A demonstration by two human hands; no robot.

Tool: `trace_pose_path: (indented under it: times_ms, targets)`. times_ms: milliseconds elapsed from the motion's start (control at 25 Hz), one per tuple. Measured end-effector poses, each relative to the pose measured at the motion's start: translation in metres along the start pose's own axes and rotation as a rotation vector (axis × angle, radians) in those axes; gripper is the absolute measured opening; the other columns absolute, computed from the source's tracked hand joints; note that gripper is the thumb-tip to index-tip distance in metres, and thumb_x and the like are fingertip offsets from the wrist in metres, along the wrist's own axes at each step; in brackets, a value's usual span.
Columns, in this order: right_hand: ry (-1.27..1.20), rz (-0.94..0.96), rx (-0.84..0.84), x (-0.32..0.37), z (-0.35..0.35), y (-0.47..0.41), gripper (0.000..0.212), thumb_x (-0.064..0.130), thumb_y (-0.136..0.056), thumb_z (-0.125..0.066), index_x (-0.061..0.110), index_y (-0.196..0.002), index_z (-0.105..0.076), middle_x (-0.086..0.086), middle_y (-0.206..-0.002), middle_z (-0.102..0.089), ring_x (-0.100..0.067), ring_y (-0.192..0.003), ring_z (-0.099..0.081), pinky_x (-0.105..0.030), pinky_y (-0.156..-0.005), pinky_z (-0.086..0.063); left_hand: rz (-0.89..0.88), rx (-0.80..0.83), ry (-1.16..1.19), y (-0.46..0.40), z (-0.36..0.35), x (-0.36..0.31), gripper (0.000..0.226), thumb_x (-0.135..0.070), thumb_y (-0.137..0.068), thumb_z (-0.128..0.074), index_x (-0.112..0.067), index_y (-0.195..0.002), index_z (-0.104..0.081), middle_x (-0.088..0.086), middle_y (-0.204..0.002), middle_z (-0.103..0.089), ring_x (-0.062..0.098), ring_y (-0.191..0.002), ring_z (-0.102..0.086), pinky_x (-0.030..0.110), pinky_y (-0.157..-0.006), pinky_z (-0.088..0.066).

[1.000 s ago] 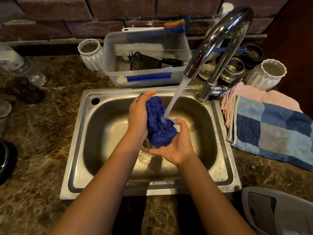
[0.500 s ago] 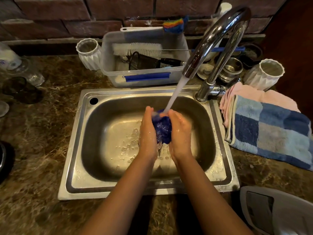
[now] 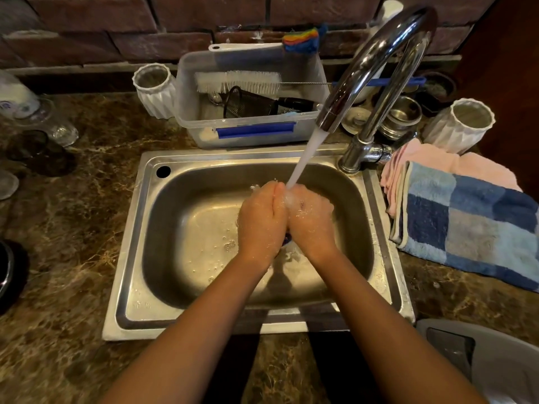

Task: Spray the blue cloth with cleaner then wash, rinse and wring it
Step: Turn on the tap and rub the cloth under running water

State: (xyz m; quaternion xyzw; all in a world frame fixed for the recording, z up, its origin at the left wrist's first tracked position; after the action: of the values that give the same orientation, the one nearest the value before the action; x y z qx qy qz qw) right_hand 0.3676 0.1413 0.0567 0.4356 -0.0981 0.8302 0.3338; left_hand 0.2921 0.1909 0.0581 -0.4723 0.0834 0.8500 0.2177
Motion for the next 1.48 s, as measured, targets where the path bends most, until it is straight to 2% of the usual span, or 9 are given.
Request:
trace_pose_path:
  times_ms: [160, 320, 520, 600, 720, 840, 1000, 1240, 1480]
  targets:
    - [-0.099, 0.095, -0.070, 0.000, 0.008, 0.004, 0.034, 0.032, -0.095, -0.042, 0.008, -0.084, -0.065, -0.005, -0.072, -0.064, -0.018, -0.070, -0.064, -0.039, -0.068, -0.054, 0.388, 0.160, 0.198, -0.010, -0.002, 0.003, 0.029, -0.037, -0.094, -0.042, -0.019, -0.088, -0.063, 0.003, -0.081, -0.063, 0.017, -0.076, -0.062, 0.030, -0.069, -0.051]
    - [-0.633, -0.132, -0.205, -0.011, 0.009, 0.003, 0.026, 0.012, -0.089, -0.053, 0.016, -0.114, -0.047, 0.003, -0.086, -0.055, 0.000, -0.072, -0.059, -0.017, -0.066, -0.050, 0.889, 0.127, 0.996, -0.002, -0.009, 0.013, 0.025, -0.022, -0.090, -0.049, -0.012, -0.070, -0.060, 0.006, -0.074, -0.058, 0.017, -0.068, -0.056, 0.029, -0.069, -0.047]
    - [-0.758, -0.002, -0.188, -0.006, 0.009, 0.008, 0.082, 0.002, -0.072, -0.059, 0.039, -0.135, -0.023, -0.003, -0.121, -0.049, -0.012, -0.110, -0.055, -0.031, -0.093, -0.051, 1.007, 0.418, 1.020, 0.002, -0.004, 0.010, 0.053, -0.055, -0.089, -0.037, -0.012, -0.089, -0.068, 0.011, -0.076, -0.072, 0.027, -0.079, -0.064, 0.043, -0.074, -0.049]
    - [-0.782, -0.174, -0.056, -0.012, 0.002, 0.006, 0.069, 0.011, -0.082, -0.057, 0.035, -0.138, -0.027, -0.007, -0.139, -0.043, -0.017, -0.122, -0.049, -0.038, -0.097, -0.049, 0.851, 0.301, 0.737, -0.010, 0.002, 0.014, 0.043, -0.045, -0.094, -0.033, -0.015, -0.089, -0.064, 0.008, -0.080, -0.069, 0.024, -0.081, -0.063, 0.038, -0.076, -0.050]
    - [-1.033, -0.638, 0.221, -0.018, -0.013, 0.012, 0.019, 0.029, -0.093, -0.048, 0.021, -0.107, -0.058, -0.012, -0.116, -0.062, -0.026, -0.099, -0.062, -0.043, -0.080, -0.055, 0.413, 0.097, 0.311, -0.028, 0.015, 0.010, 0.024, -0.023, -0.093, -0.041, -0.020, -0.088, -0.064, 0.003, -0.091, -0.065, 0.019, -0.089, -0.061, 0.031, -0.077, -0.049]
    - [-0.856, -0.391, -0.033, -0.020, 0.002, 0.003, 0.020, 0.021, -0.088, -0.059, 0.022, -0.108, -0.057, -0.002, -0.110, -0.064, -0.017, -0.094, -0.065, -0.029, -0.070, -0.057, 0.630, 0.085, 0.730, -0.023, 0.015, 0.026, 0.028, -0.010, -0.085, -0.055, -0.012, -0.112, -0.060, 0.007, -0.103, -0.065, 0.018, -0.089, -0.066, 0.030, -0.073, -0.056]
    - [-0.699, -0.066, -0.239, -0.007, 0.009, 0.007, 0.034, 0.018, -0.086, -0.060, 0.027, -0.117, -0.048, 0.018, -0.101, -0.056, 0.009, -0.090, -0.059, -0.016, -0.075, -0.052, 0.999, 0.023, 1.417, -0.005, -0.002, 0.025, 0.019, -0.017, -0.089, -0.050, -0.007, -0.100, -0.062, 0.013, -0.101, -0.067, 0.024, -0.092, -0.066, 0.036, -0.071, -0.054]
    - [-1.426, -0.466, -0.161, -0.005, -0.022, 0.008, 0.034, 0.038, -0.086, -0.057, 0.022, -0.116, -0.061, -0.006, -0.110, -0.066, -0.021, -0.103, -0.064, -0.036, -0.087, -0.055, 0.444, 0.057, 0.950, 0.006, 0.000, 0.007, 0.015, -0.015, -0.088, -0.055, -0.022, -0.098, -0.066, 0.007, -0.109, -0.065, 0.017, -0.100, -0.064, 0.030, -0.084, -0.056]
    - [-1.558, -0.485, 0.026, 0.003, -0.030, 0.017, 0.040, 0.042, -0.085, -0.051, 0.016, -0.113, -0.062, 0.001, -0.087, -0.066, -0.009, -0.082, -0.066, -0.023, -0.075, -0.053, -0.034, 0.092, 0.267, 0.006, -0.003, -0.011, 0.027, -0.037, -0.087, -0.052, -0.036, -0.115, -0.049, -0.016, -0.119, -0.052, 0.004, -0.112, -0.051, 0.024, -0.093, -0.048]
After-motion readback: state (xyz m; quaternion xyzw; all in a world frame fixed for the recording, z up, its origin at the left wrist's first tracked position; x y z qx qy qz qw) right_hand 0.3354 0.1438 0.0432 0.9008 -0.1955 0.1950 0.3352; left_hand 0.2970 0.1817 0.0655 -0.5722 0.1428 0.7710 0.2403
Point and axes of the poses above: each hand's wrist, its own y-axis away from the middle knuckle, its own z-axis out of the back of the hand, x = y × z, the point moved 4 cm from there along -y, towards the middle knuckle
